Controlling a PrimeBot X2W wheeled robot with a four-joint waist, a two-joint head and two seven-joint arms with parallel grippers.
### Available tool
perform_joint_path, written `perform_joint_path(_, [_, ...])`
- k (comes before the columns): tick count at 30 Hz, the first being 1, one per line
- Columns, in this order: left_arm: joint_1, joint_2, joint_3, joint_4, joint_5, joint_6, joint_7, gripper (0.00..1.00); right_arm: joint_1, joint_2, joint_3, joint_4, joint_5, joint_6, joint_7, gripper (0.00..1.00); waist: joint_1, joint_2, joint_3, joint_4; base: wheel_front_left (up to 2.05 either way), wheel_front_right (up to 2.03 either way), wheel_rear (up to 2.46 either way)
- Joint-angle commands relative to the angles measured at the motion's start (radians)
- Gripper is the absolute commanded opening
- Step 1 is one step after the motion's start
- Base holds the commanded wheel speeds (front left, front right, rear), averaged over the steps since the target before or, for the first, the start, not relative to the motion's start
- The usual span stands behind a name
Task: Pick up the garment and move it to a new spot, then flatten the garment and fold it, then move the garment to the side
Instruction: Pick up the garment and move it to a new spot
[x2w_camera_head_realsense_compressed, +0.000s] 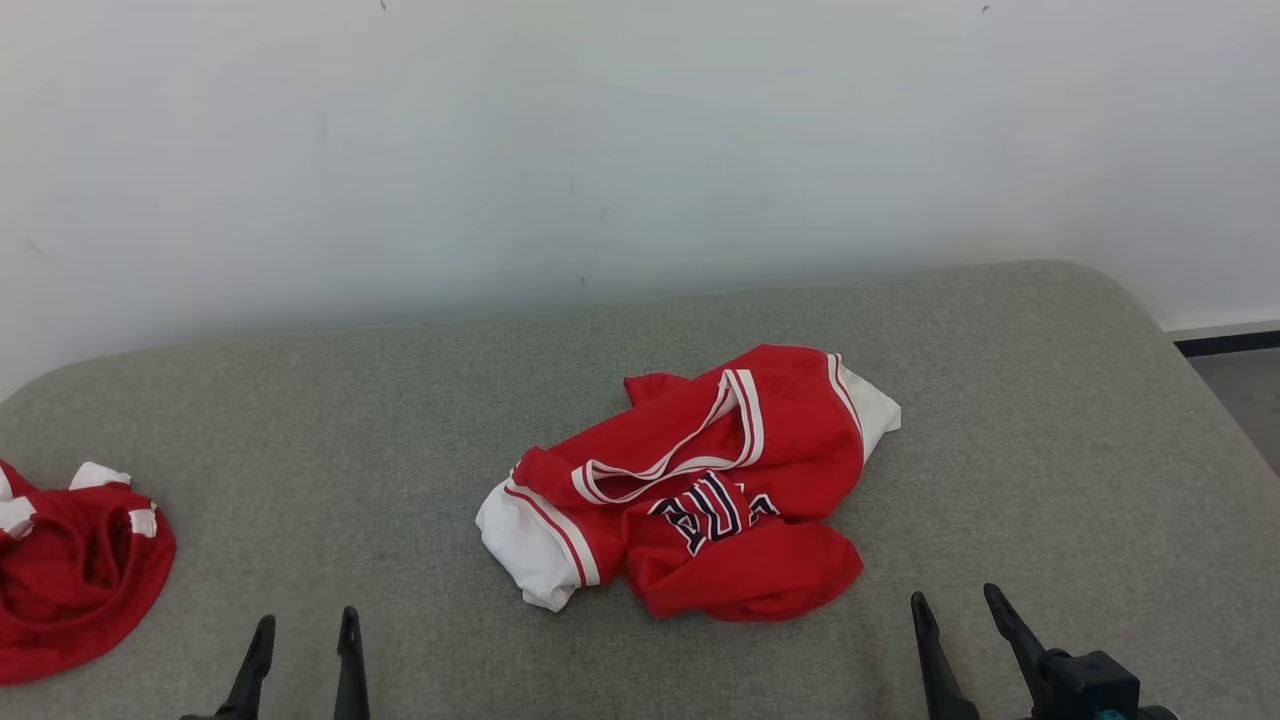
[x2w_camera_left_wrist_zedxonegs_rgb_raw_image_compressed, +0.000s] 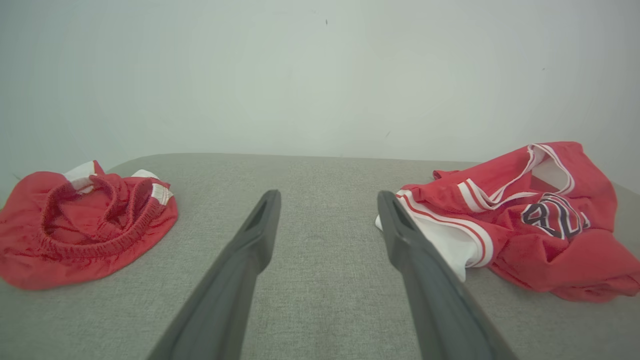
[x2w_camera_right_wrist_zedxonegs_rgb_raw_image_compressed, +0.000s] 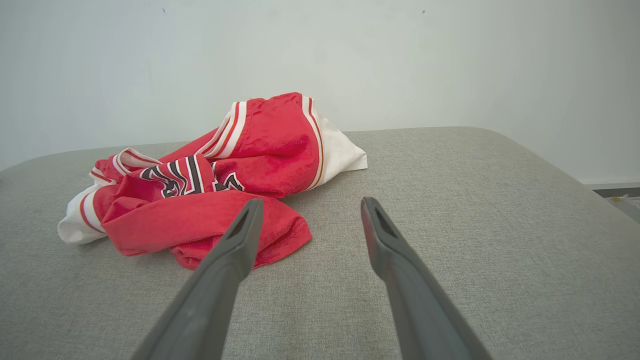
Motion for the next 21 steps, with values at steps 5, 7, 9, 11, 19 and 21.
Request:
perform_joint_path(5, [0.057,0.001,0.036,-0.014,0.037,-0.017,-0.001,1.00,0.014,-0.001,-0.015,0.003,-0.016,-0.002,0.003,1.00,0.0001,0.0001,-0.009,0.009,0.00,0.00,0.00])
perform_joint_path(7, [0.063,-0.002,0.046,-0.014,0.048,-0.027,-0.001,1.00,0.015,-0.001,-0.019,0.003,-0.016,-0.002,0.004,1.00,0.0001,0.0001,-0.009,0.014,0.00,0.00,0.00])
perform_joint_path(9, [0.070,-0.007,0.056,-0.014,0.052,-0.033,-0.001,1.00,0.015,-0.001,-0.022,0.001,-0.013,-0.002,0.004,1.00,0.0001,0.0001,-0.007,0.018,0.00,0.00,0.00])
perform_joint_path(11, [0.074,-0.013,0.064,-0.013,0.054,-0.039,-0.001,1.00,0.017,-0.001,-0.023,0.001,-0.011,-0.002,0.003,1.00,0.0001,0.0001,-0.007,0.022,0.00,0.00,0.00])
perform_joint_path(19, [0.056,-0.029,0.080,-0.002,0.074,-0.058,-0.001,1.00,0.012,-0.001,-0.021,0.005,-0.002,-0.002,-0.002,1.00,0.0001,0.0001,-0.005,0.037,0.00,0.00,0.00])
perform_joint_path(21, [0.051,-0.032,0.082,0.002,0.079,-0.060,-0.001,1.00,0.012,-0.001,-0.023,0.005,-0.001,-0.002,-0.004,1.00,0.0001,0.0001,-0.005,0.043,0.00,0.00,0.00])
